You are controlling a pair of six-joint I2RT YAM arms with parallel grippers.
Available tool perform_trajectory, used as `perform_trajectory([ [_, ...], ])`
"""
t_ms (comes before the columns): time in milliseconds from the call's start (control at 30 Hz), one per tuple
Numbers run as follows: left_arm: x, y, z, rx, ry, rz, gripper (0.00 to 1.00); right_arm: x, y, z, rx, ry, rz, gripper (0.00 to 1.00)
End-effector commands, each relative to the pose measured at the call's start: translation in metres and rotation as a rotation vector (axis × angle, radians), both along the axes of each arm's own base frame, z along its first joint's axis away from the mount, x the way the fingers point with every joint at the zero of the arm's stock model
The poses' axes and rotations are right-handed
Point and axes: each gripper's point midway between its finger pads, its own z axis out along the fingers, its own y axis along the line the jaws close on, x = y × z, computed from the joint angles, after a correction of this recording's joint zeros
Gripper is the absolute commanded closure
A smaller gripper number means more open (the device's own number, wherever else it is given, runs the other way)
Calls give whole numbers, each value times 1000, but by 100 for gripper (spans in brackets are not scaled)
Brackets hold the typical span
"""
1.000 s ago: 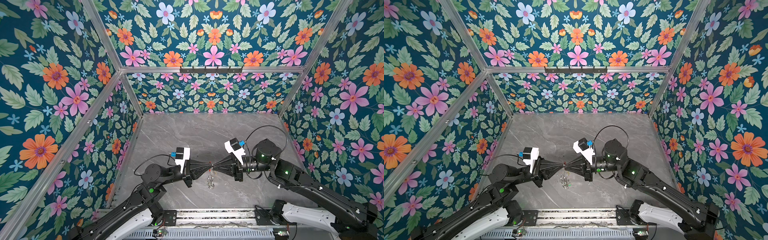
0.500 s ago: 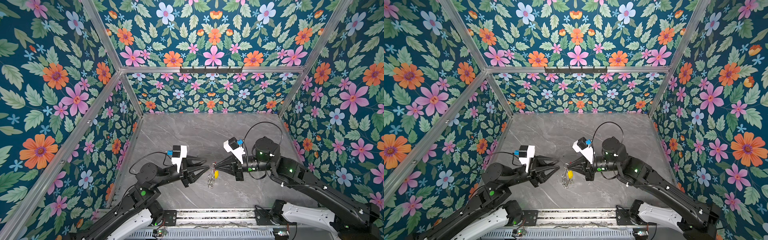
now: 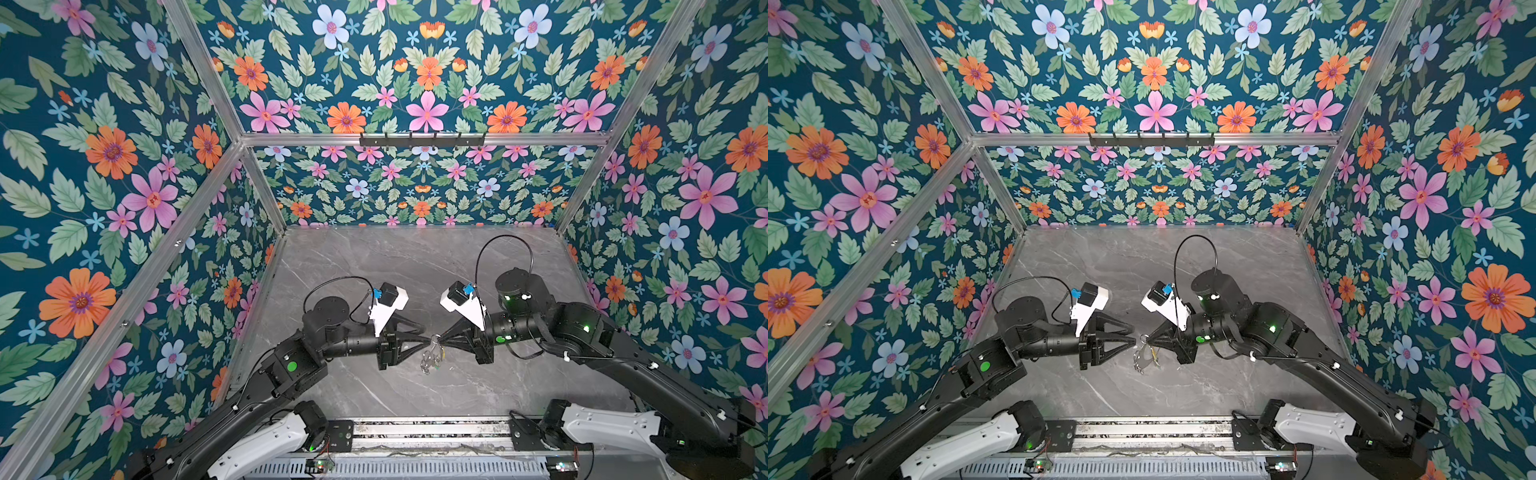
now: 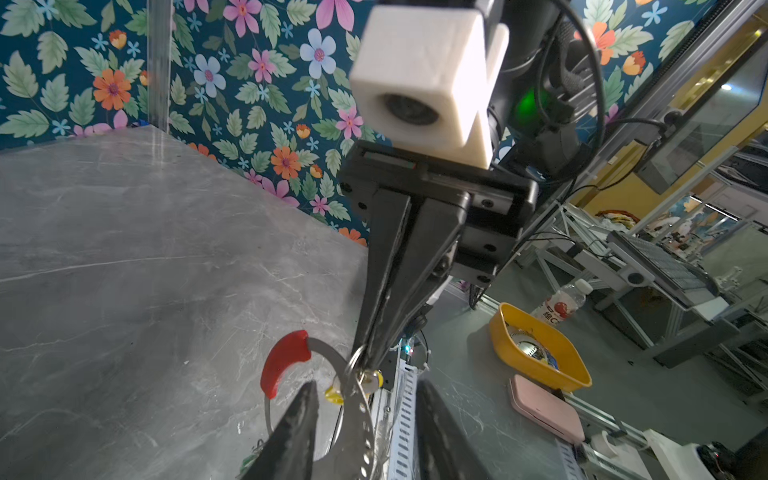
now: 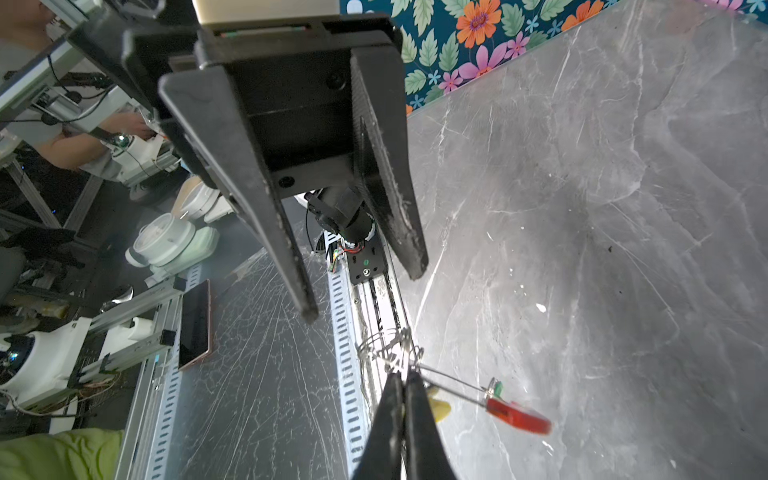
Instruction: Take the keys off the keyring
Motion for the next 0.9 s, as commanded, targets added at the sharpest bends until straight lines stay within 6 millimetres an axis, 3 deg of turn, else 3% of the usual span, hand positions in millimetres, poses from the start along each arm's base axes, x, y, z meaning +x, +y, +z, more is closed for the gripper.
perform_trajectory([
  [0, -8, -3, -3, 24, 4, -64, 59, -8, -3, -4, -29, 4, 55, 100],
  [400, -7, -15, -9, 56, 26, -117, 63, -12, 1, 2, -16, 7, 94, 100],
  [867, -13, -19, -6, 50, 38, -170, 86, -3, 1, 2, -24, -29, 57, 100],
])
